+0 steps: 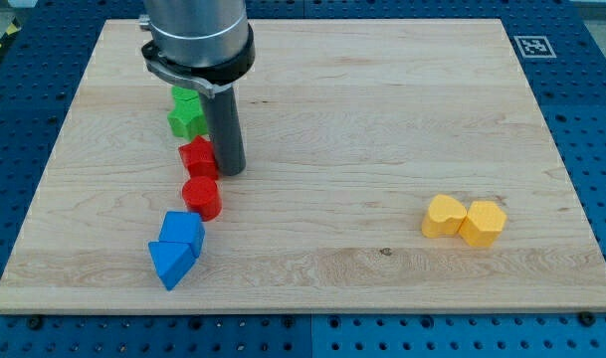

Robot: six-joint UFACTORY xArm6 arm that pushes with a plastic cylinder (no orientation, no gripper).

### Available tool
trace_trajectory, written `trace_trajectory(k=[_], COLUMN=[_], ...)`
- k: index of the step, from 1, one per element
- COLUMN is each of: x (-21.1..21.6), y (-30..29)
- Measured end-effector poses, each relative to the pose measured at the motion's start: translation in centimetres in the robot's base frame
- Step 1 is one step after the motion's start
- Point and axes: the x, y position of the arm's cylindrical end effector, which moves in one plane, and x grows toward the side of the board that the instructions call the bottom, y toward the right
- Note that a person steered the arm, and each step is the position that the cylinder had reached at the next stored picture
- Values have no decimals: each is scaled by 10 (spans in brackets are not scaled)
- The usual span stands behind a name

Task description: Point your arm at bottom right

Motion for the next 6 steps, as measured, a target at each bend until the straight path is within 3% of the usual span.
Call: trace_trajectory(k=[2,4,6], x=[9,70,120], y=[44,73,213])
